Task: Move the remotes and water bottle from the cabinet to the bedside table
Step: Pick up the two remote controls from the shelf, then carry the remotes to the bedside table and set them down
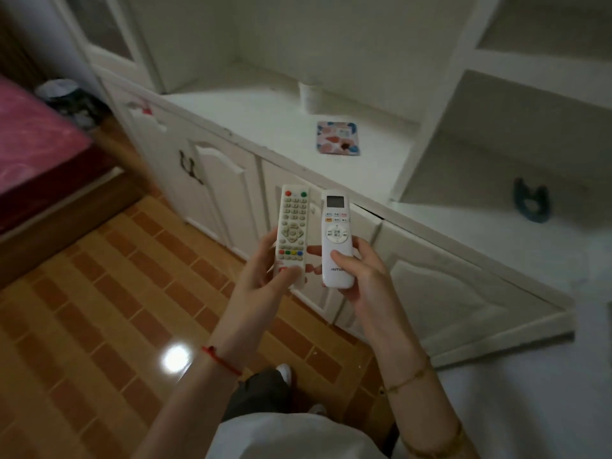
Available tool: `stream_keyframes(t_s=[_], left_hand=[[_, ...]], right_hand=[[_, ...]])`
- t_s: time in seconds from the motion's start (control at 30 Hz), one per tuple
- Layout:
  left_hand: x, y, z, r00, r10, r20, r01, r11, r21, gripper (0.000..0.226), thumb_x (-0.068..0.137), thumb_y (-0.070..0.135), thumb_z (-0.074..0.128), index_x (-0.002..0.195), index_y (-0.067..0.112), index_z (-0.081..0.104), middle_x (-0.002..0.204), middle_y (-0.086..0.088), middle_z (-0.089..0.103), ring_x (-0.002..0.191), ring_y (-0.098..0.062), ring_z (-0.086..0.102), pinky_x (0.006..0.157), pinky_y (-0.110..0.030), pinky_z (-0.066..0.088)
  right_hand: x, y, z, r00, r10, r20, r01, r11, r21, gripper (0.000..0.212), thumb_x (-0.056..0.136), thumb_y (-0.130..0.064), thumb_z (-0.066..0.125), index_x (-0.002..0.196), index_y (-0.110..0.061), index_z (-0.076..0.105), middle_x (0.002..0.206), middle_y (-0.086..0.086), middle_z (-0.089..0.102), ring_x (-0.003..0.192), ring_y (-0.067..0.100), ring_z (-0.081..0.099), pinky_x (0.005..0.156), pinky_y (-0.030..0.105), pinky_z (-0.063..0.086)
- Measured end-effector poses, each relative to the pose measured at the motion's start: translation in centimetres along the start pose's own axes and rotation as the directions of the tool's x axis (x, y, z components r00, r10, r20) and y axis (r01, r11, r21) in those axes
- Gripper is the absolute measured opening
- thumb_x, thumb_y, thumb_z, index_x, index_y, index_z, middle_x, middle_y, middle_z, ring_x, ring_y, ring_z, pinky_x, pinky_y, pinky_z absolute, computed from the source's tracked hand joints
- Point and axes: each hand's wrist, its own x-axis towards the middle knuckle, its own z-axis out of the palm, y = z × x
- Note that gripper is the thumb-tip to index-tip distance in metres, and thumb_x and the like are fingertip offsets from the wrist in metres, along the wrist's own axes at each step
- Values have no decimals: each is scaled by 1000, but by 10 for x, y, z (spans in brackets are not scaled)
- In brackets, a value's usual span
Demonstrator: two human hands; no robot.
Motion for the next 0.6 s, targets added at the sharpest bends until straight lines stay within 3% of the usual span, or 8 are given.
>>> stream_keyframes(t_s=[0.17,0.27,0.4,0.5,0.6], left_hand=[[-19,-5,-48,978,-30,-206,16,997,-72,51,92,2,53,128,39,50,114,17,69,107,-7,66,84,-22,55],[-31,-8,-80,947,-44,-319,15,995,-95,53,92,6,55,135,36,47,124,9,65,114,-14,63,93,-32,54],[-42,-11,-128,888,-45,-458,-8,994,-113,56,92,6,55,141,31,43,130,0,62,119,-22,60,102,-45,48],[-46,-11,-165,829,-67,-555,-22,988,-152,58,92,3,54,142,28,41,129,-3,63,117,-22,62,102,-47,48],[-51,-8,-210,766,-77,-638,-36,986,-163,60,92,5,56,143,31,40,132,1,60,119,-21,60,101,-47,49]], right_hand=[[13,11,55,980,64,189,-54,997,-57,37,91,-11,61,126,-21,58,117,7,70,109,28,66,96,45,54],[20,20,95,951,94,296,-59,991,-123,39,90,-14,62,128,-22,57,118,6,70,110,26,66,98,46,53],[30,33,152,898,139,418,-69,981,-179,39,92,-12,61,130,-21,57,117,5,70,108,24,67,86,36,55],[38,43,200,840,169,515,-59,973,-223,41,93,-13,61,132,-22,55,116,2,71,104,19,69,79,30,55],[44,55,256,785,202,586,-50,963,-266,40,92,-16,62,131,-22,54,115,3,73,103,22,70,86,36,56]])
